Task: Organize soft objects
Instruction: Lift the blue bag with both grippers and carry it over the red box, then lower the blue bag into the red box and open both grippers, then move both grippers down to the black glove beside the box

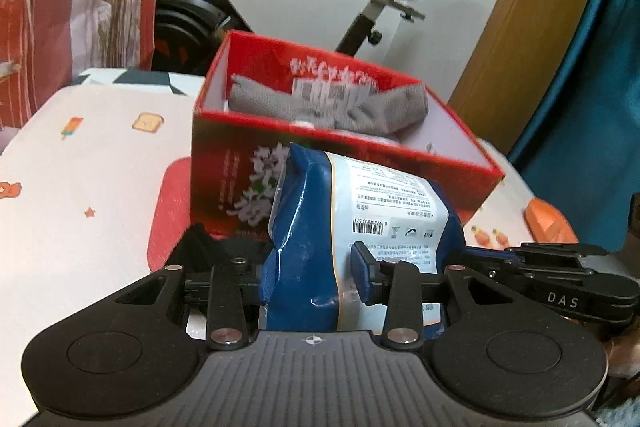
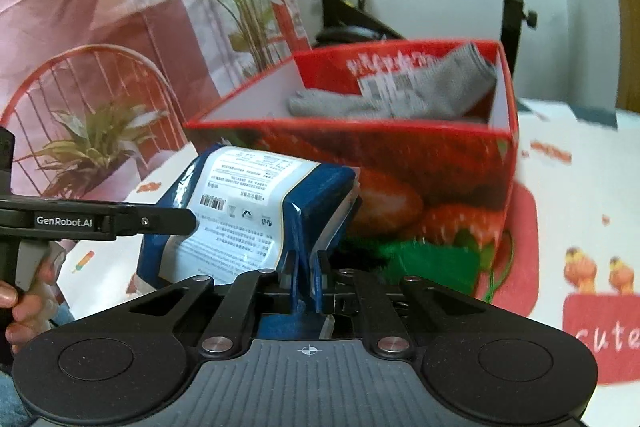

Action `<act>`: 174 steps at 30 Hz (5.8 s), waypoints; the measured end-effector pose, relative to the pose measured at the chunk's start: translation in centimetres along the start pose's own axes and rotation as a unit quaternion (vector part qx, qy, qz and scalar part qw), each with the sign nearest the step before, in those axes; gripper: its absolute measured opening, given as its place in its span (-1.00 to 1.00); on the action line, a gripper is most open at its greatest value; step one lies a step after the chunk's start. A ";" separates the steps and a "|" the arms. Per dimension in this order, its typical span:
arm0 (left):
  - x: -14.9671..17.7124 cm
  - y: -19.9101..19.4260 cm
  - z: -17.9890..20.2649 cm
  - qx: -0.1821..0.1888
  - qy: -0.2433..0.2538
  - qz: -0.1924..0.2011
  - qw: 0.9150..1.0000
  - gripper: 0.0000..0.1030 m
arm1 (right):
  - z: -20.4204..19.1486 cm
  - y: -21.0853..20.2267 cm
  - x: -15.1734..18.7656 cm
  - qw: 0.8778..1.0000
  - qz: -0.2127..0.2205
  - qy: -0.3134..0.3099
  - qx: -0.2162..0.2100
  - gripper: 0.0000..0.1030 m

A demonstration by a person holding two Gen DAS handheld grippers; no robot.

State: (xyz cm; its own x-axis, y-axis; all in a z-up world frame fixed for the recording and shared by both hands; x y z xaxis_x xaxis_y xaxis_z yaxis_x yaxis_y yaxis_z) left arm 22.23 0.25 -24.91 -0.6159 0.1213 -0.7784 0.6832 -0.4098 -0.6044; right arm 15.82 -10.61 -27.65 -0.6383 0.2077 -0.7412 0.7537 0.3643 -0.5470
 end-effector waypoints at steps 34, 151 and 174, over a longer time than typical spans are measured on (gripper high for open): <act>-7.2 -3.3 0.4 0.032 -0.001 0.077 0.997 -0.24 | -3.1 -3.9 -9.6 0.994 0.084 -0.045 -0.048 -0.92; -0.2 0.6 -5.3 -0.057 -0.016 -0.018 0.998 0.86 | 1.5 0.4 -2.7 0.988 0.106 0.051 0.101 0.99; 2.5 1.9 -6.4 -0.062 -0.063 -0.041 0.995 0.40 | -0.9 4.2 0.2 0.999 0.006 0.034 0.016 -0.18</act>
State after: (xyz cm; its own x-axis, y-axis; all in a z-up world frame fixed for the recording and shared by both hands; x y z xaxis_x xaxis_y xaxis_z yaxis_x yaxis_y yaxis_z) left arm 24.48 5.58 -29.09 -0.7098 0.0327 -0.7037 0.6678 -0.2867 -0.6869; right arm 18.74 -8.24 -29.71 -0.6374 0.2735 -0.7204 0.7655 0.3315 -0.5514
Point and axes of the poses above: each gripper's, at about its wrist camera, not at the fingertips, and y roughly the way its jaws point, z to its right, x to its underside, the point moved 8 cm from there along y, roughly the way its jaws point, and after that the axes turned 6 degrees about y, right-handed, at the moved point
